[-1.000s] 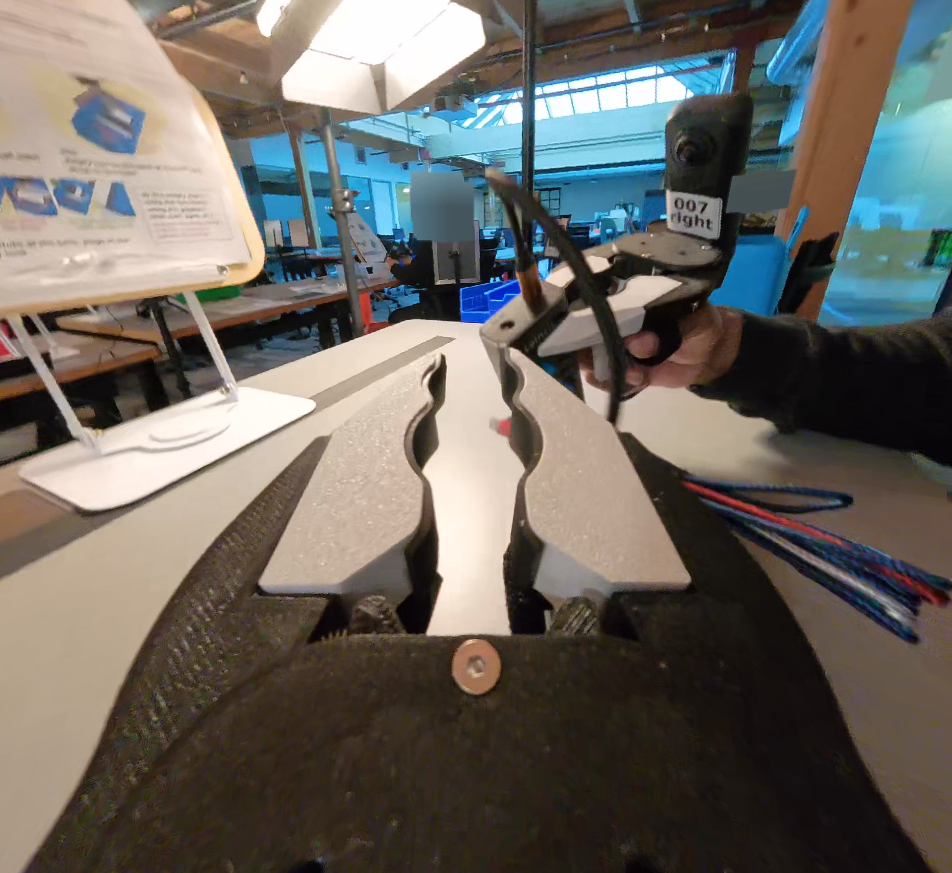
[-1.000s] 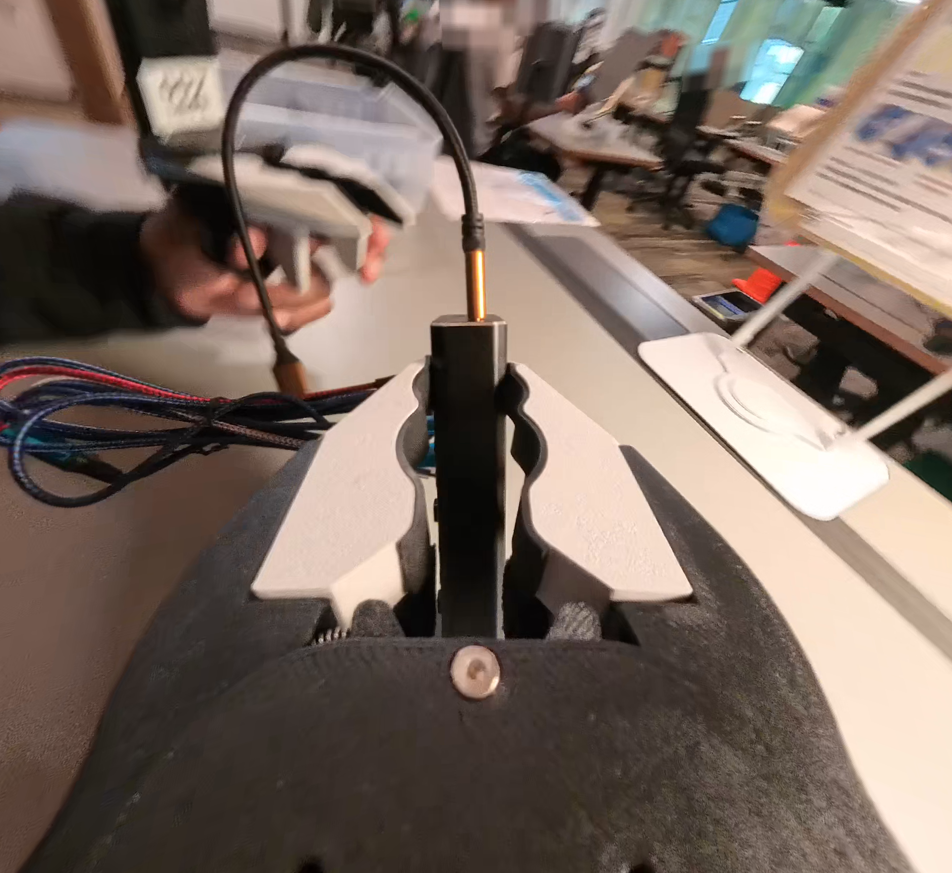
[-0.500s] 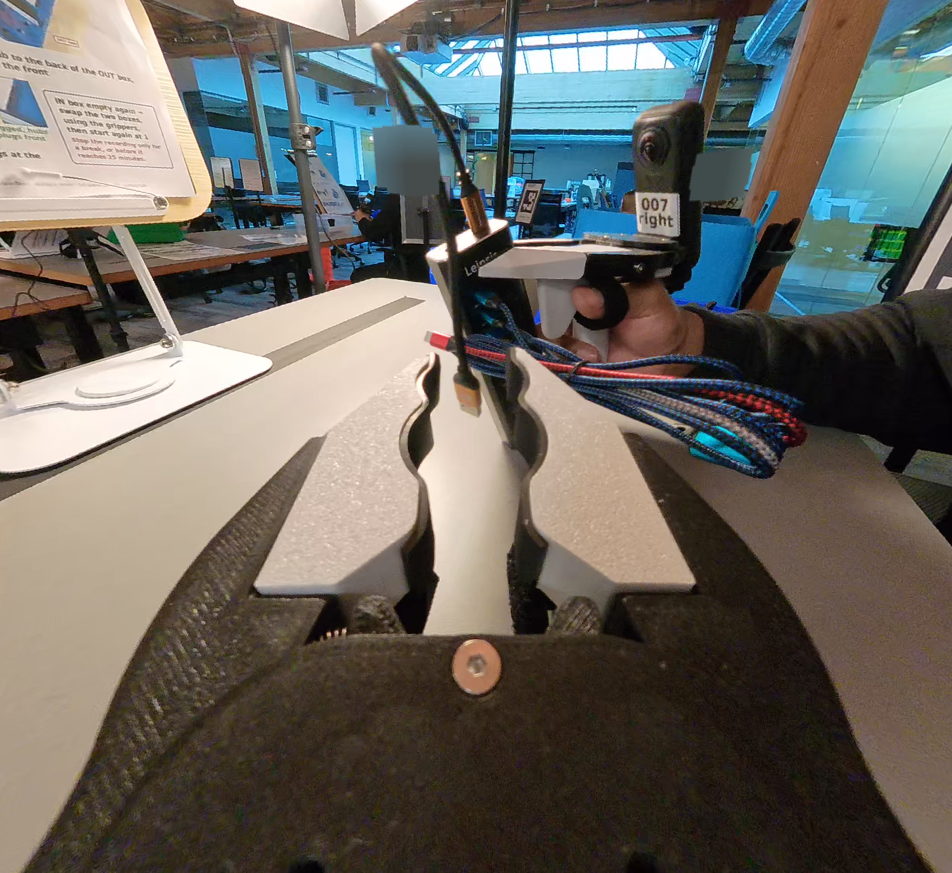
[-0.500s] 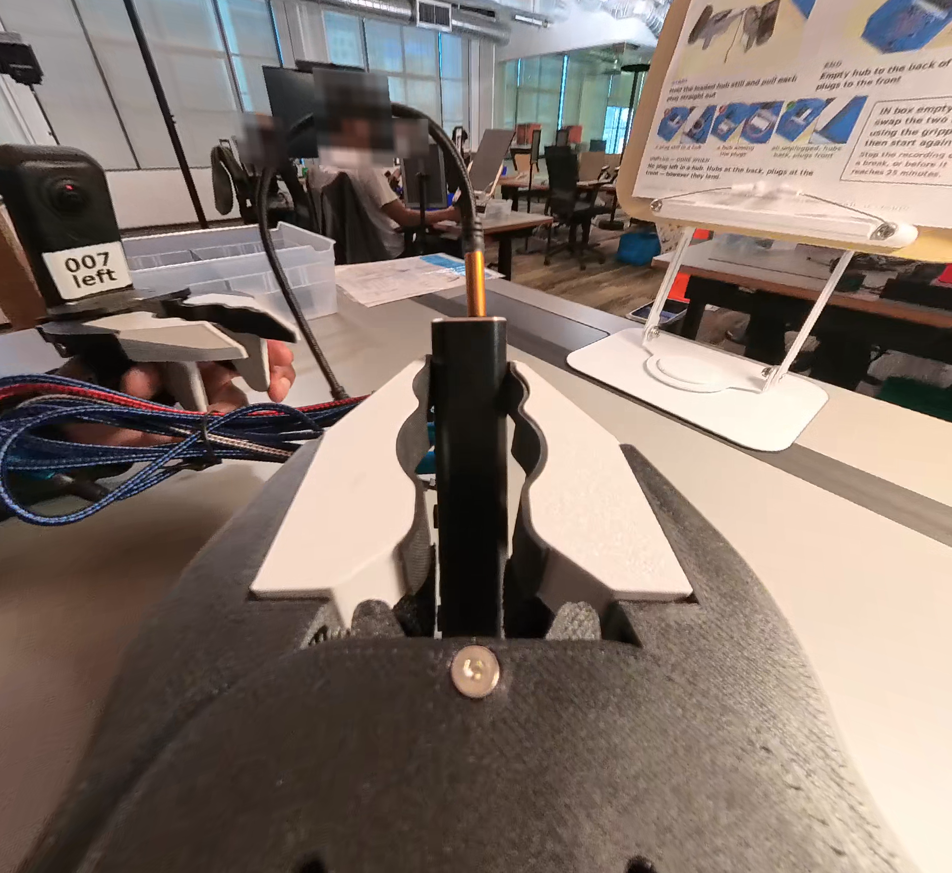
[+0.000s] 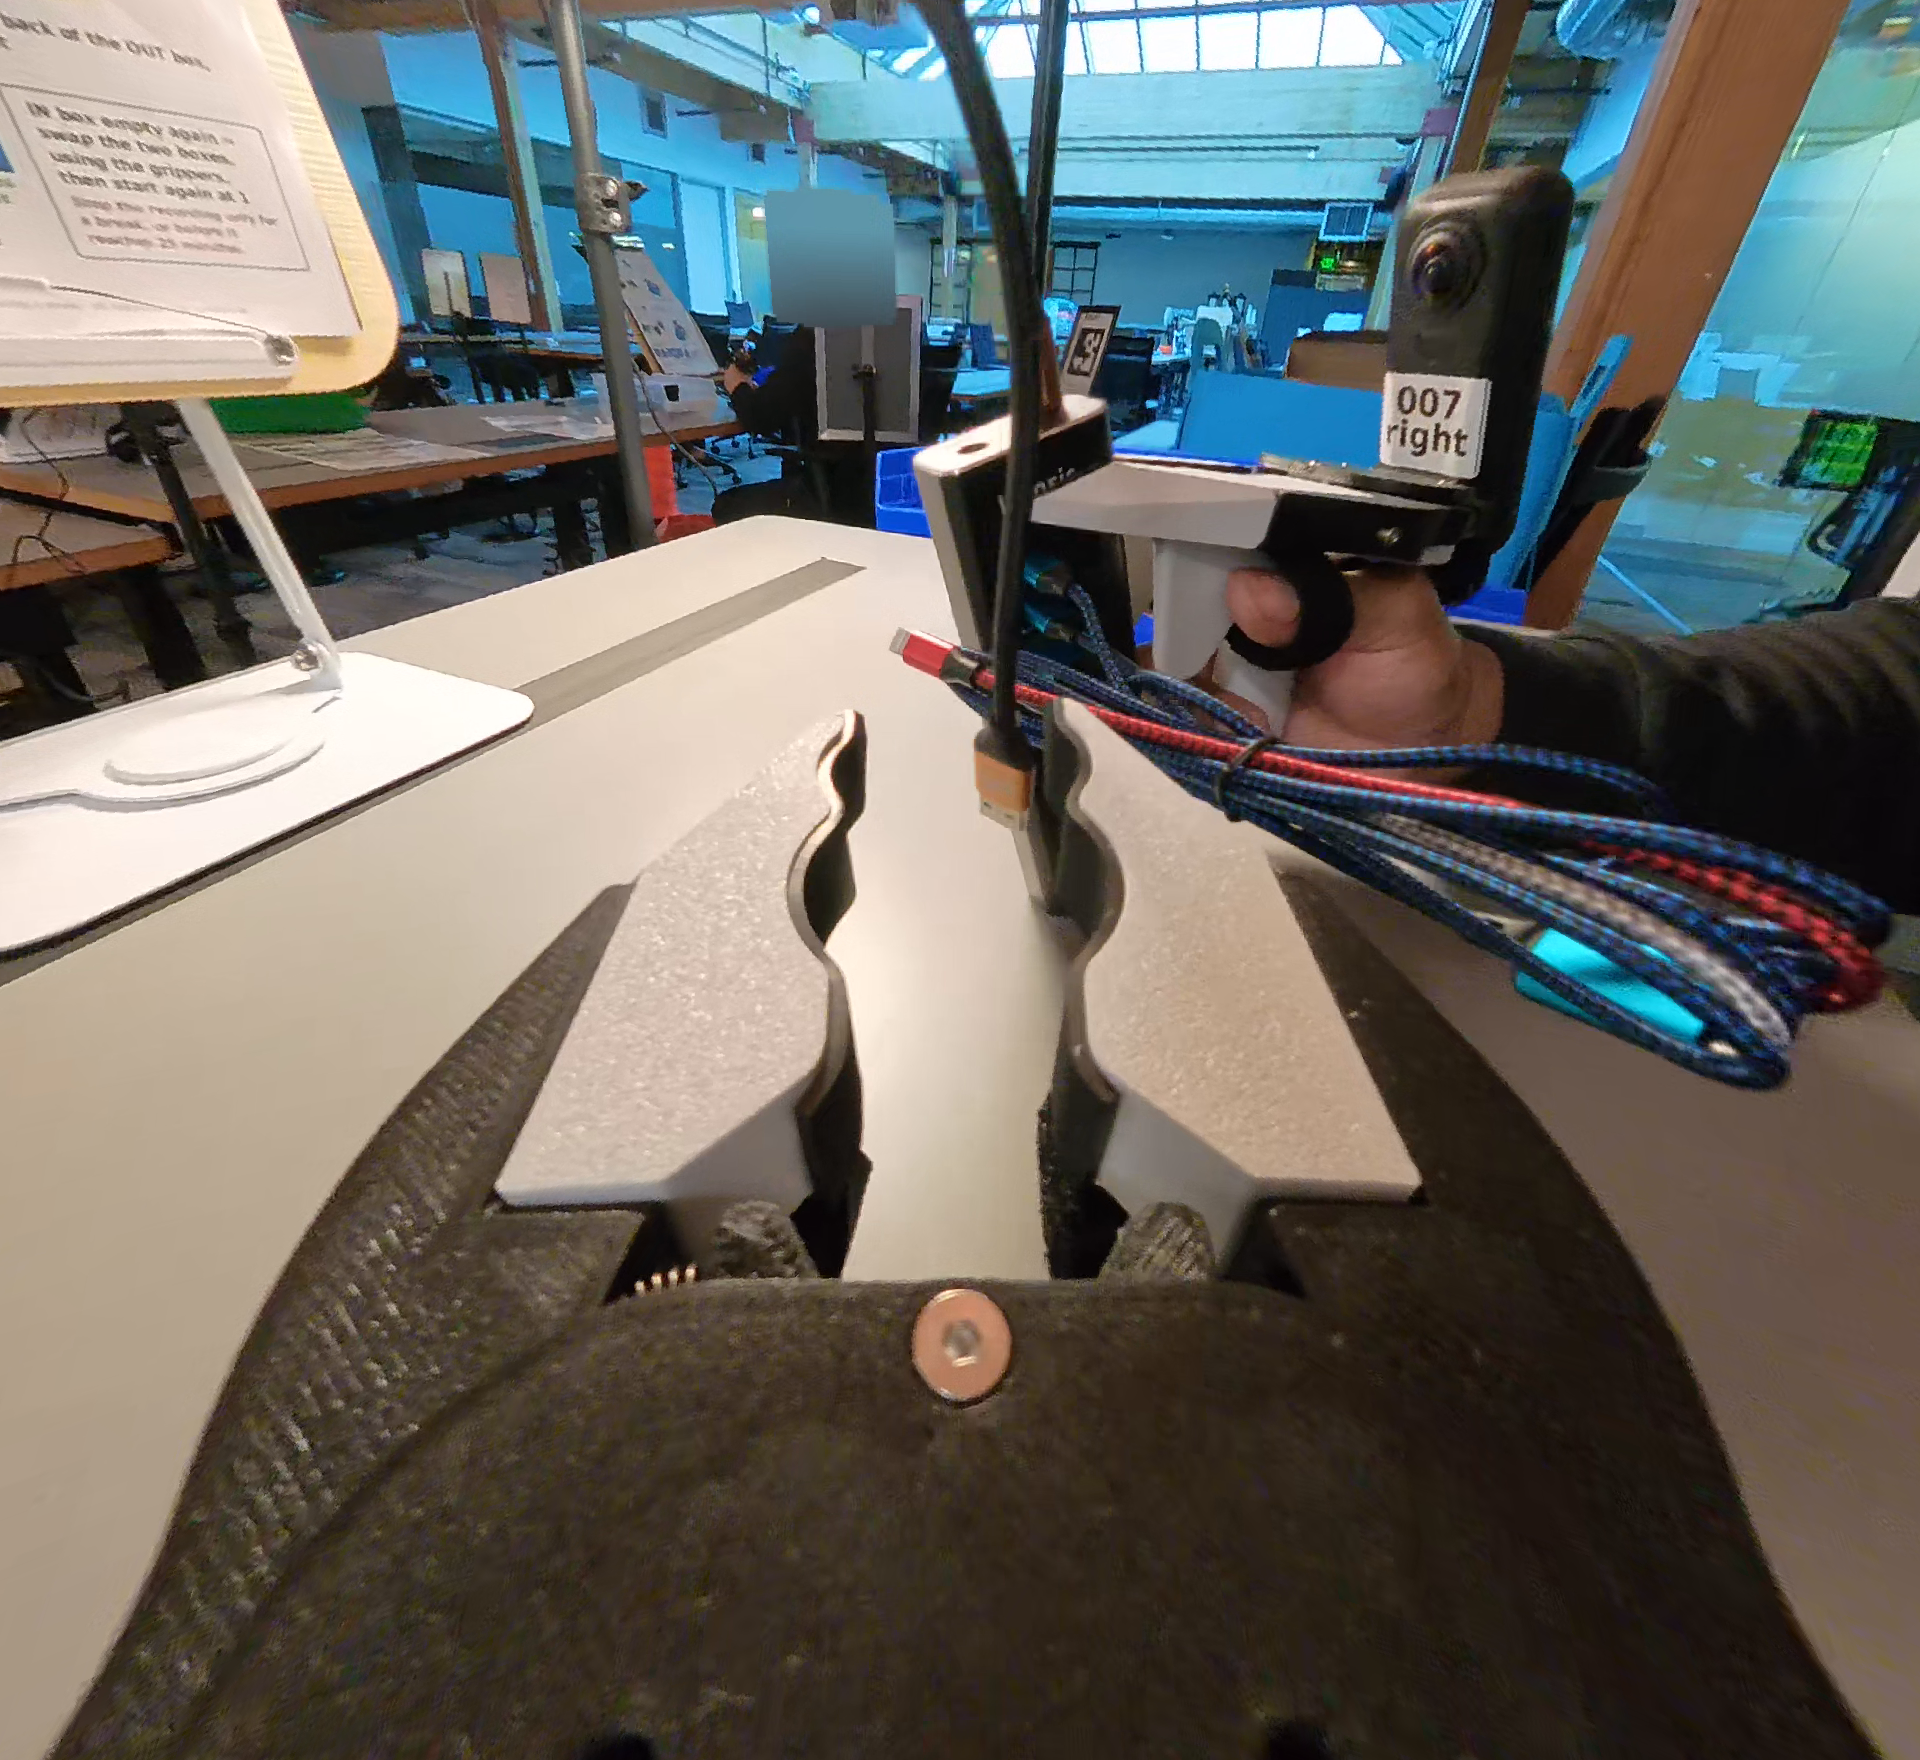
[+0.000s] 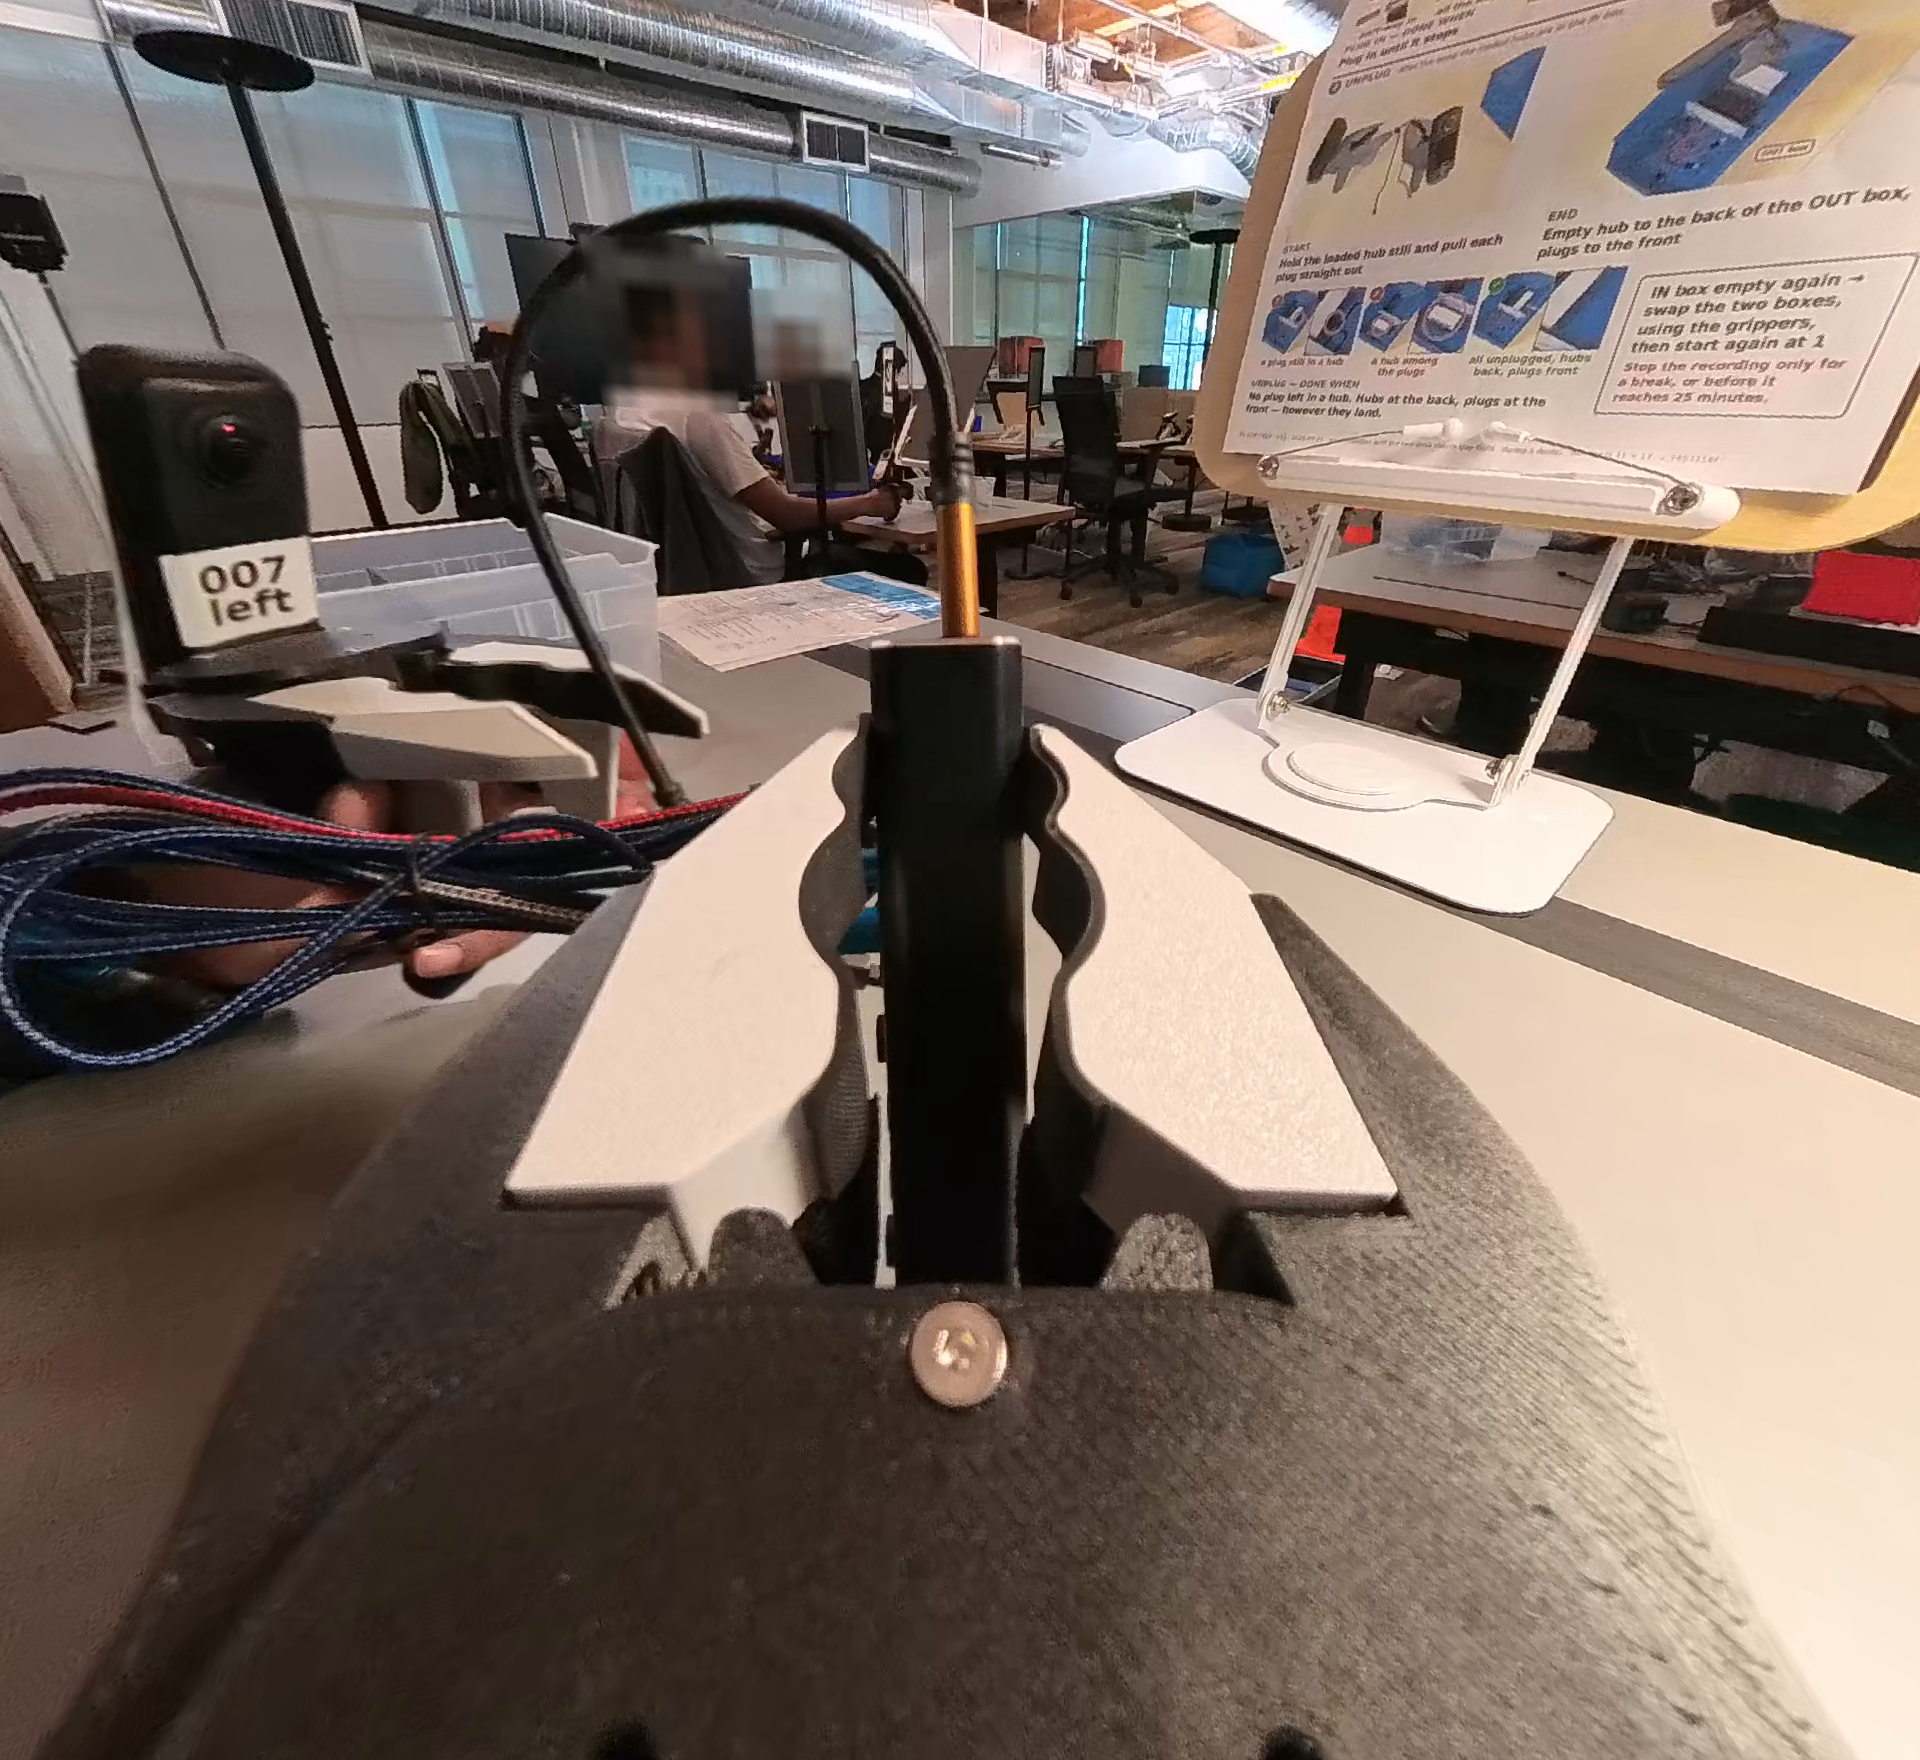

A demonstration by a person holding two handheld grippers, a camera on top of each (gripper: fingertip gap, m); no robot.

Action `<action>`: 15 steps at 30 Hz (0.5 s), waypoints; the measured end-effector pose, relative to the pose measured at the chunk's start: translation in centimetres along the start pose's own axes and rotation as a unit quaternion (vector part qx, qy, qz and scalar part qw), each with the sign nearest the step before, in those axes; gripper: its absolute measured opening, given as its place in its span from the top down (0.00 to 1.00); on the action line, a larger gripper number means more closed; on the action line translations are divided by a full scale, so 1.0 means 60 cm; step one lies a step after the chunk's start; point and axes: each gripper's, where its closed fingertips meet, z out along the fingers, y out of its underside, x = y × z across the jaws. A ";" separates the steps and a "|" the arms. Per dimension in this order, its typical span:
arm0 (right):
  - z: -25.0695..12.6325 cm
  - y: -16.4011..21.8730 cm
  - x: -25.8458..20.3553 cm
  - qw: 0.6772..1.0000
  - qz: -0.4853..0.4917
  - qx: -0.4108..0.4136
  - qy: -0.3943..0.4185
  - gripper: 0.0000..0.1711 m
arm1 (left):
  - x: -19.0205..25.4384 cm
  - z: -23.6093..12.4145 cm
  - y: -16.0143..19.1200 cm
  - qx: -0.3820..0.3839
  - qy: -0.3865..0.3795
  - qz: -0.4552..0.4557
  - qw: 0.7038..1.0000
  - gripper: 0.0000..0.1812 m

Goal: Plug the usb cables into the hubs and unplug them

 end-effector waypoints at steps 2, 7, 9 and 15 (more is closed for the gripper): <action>-0.003 -0.001 -0.001 1.000 -0.003 0.003 0.001 0.85 | 0.007 0.010 0.001 -0.006 0.010 0.006 1.000 0.80; -0.008 -0.002 -0.005 1.000 -0.014 0.008 0.005 0.85 | 0.019 0.027 0.002 -0.011 0.014 0.033 0.999 0.96; -0.011 -0.002 -0.005 1.000 -0.017 0.010 0.008 0.85 | 0.023 0.028 -0.002 -0.007 0.014 0.046 0.999 0.97; -0.022 -0.004 -0.004 0.999 -0.027 0.014 0.016 0.85 | 0.008 0.007 -0.043 0.027 -0.040 0.077 0.996 0.97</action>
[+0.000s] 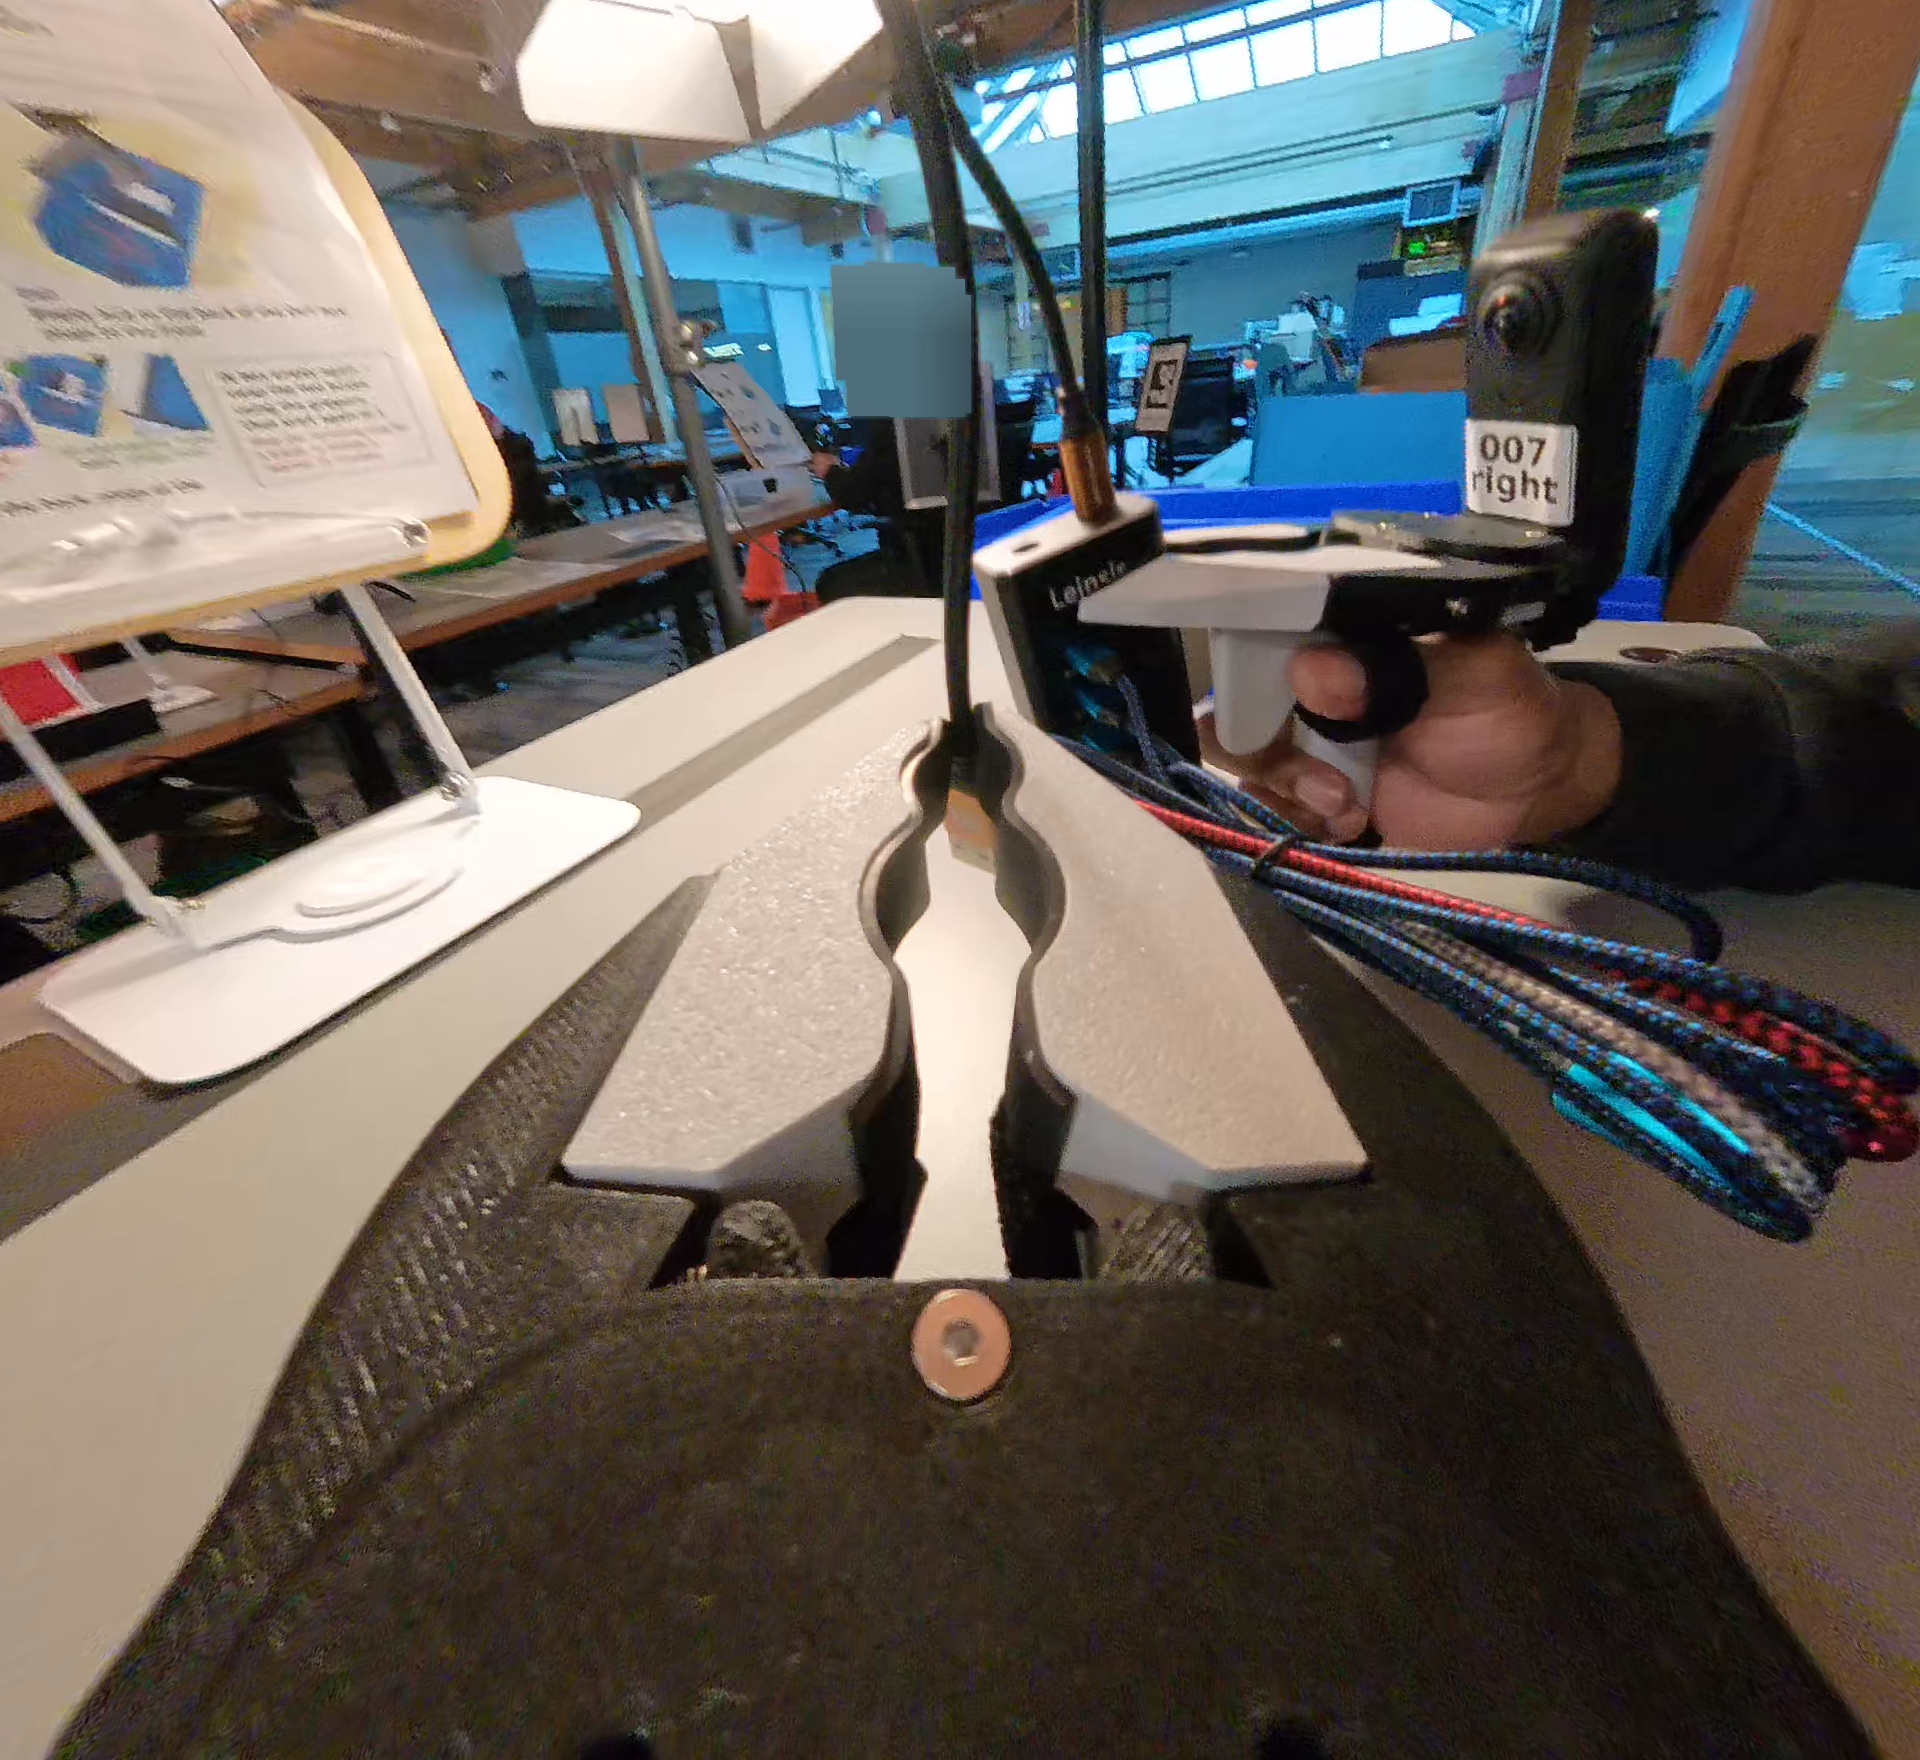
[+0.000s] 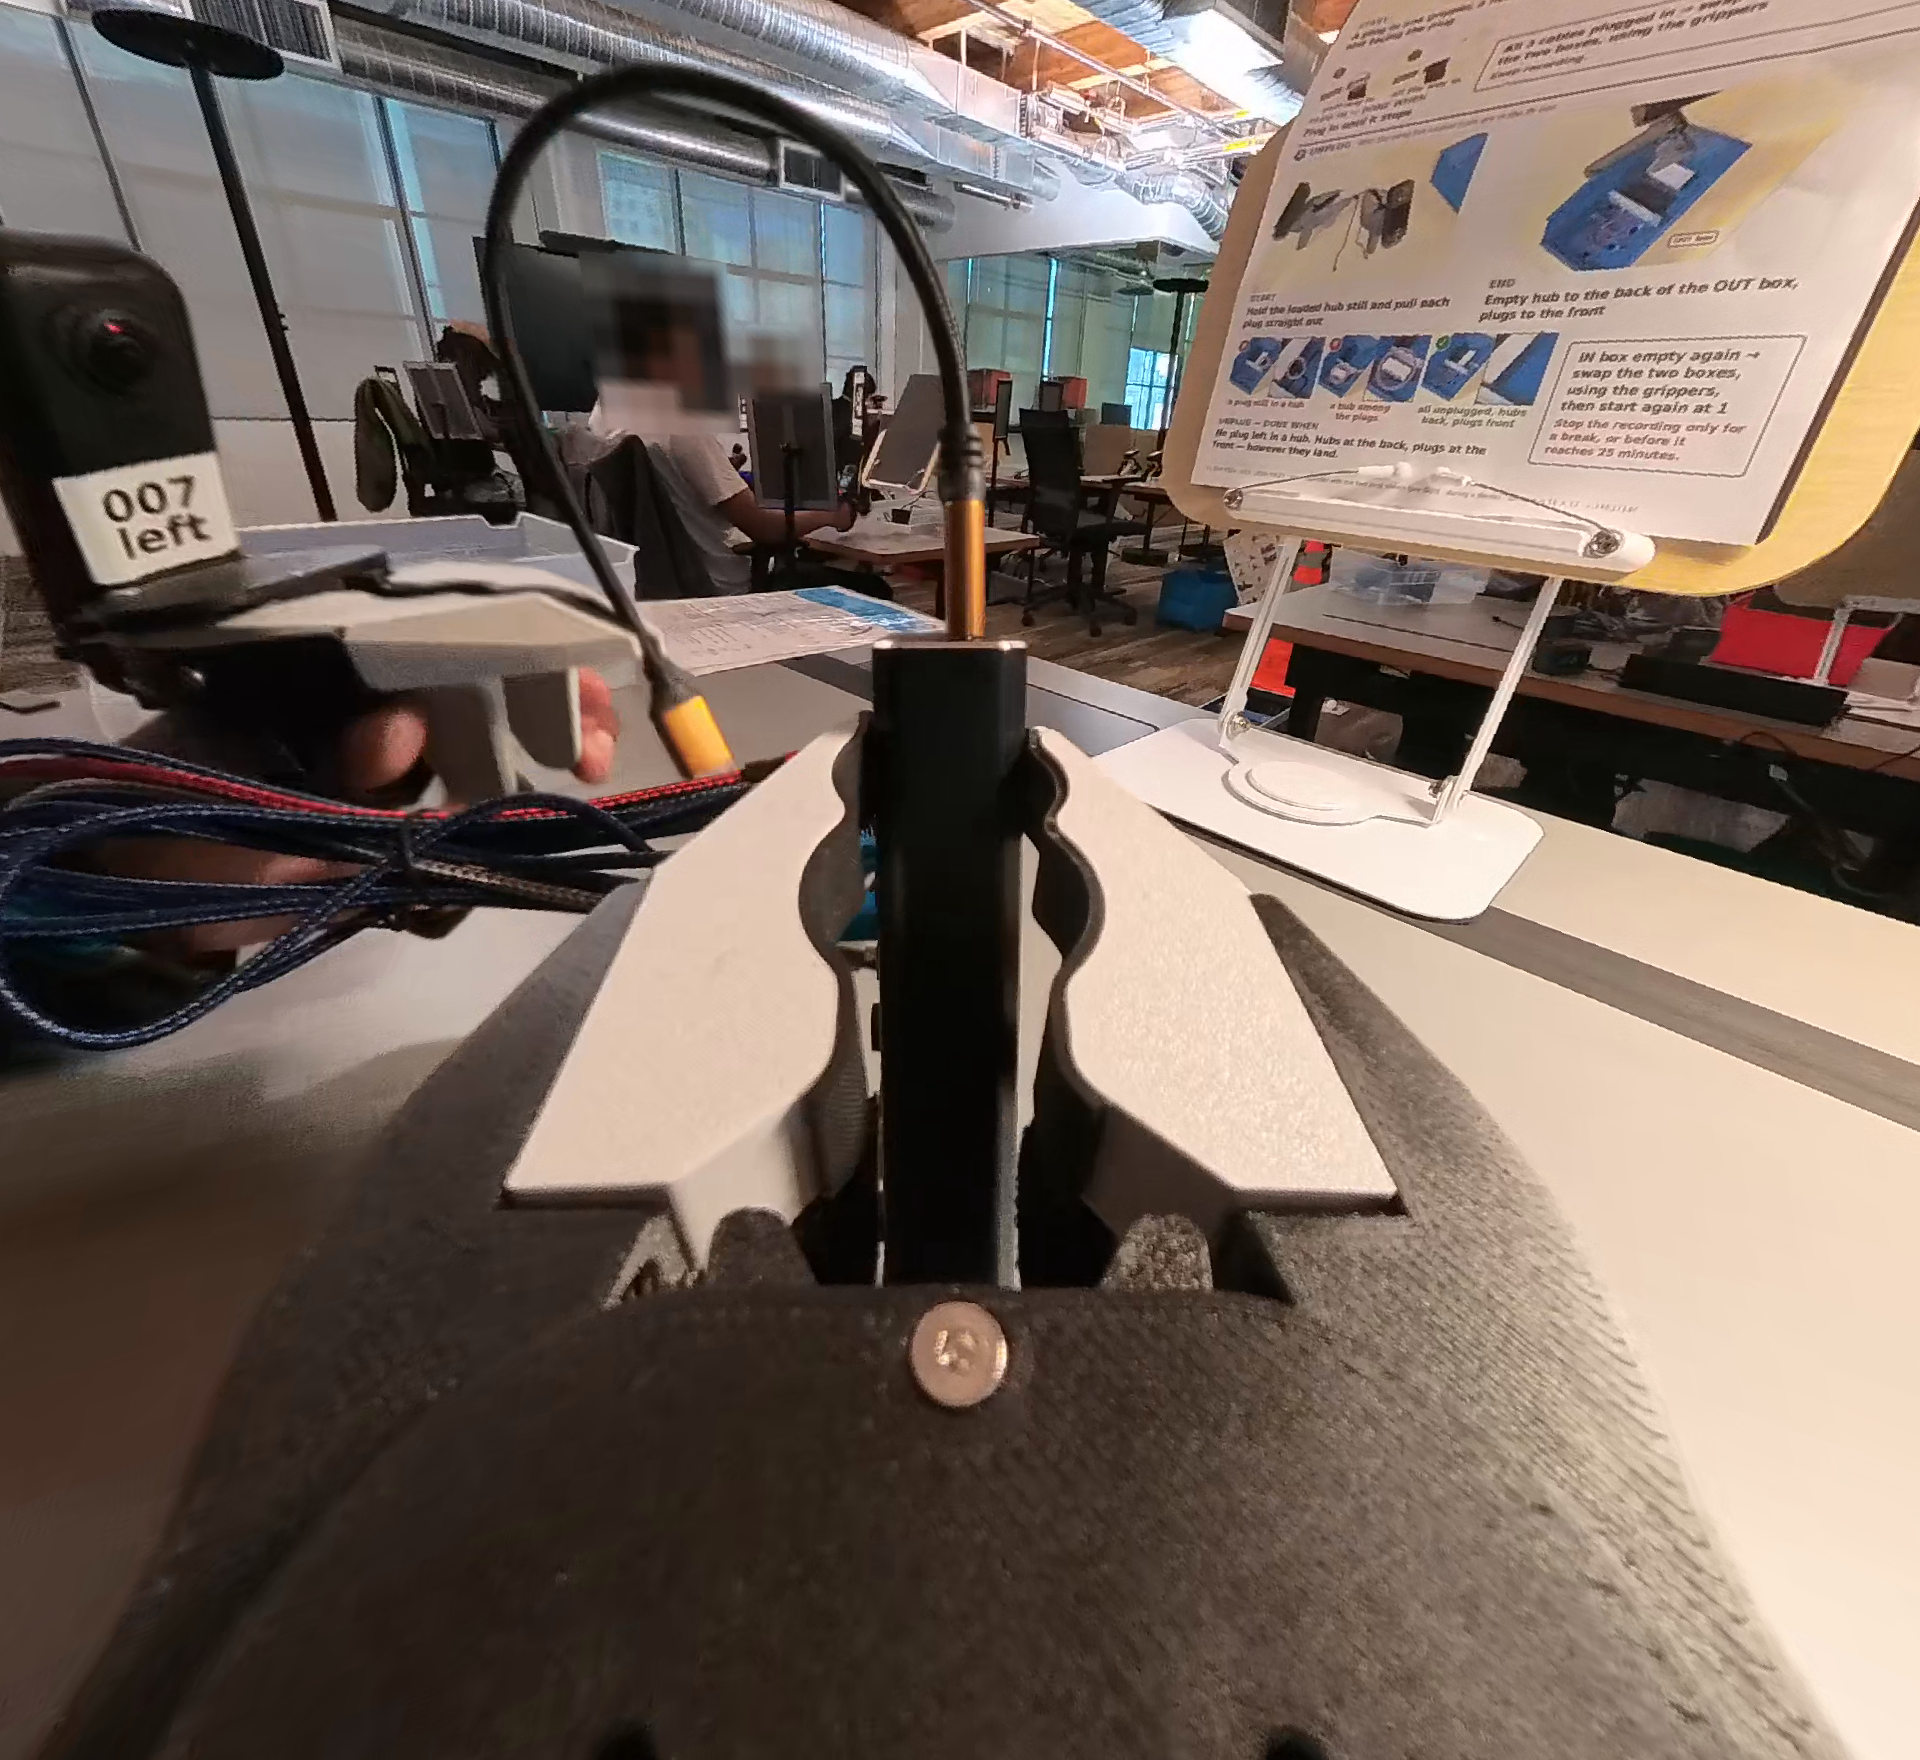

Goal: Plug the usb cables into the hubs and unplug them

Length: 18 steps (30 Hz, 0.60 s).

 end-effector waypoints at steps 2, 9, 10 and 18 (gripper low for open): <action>-0.004 0.000 0.002 1.000 0.000 0.002 0.002 0.85 | -0.002 -0.007 -0.015 0.009 -0.010 0.011 1.000 0.97; -0.010 0.000 0.007 1.000 0.000 0.004 0.006 0.85 | -0.007 -0.010 -0.017 -0.009 -0.024 0.002 1.000 0.96; -0.010 0.000 0.007 1.000 0.000 0.005 0.006 0.85 | -0.009 -0.011 -0.016 -0.009 -0.022 -0.008 1.000 0.93; -0.010 -0.001 -0.004 1.000 -0.009 0.005 -0.002 0.85 | -0.011 -0.022 -0.009 0.009 0.040 -0.102 0.994 0.74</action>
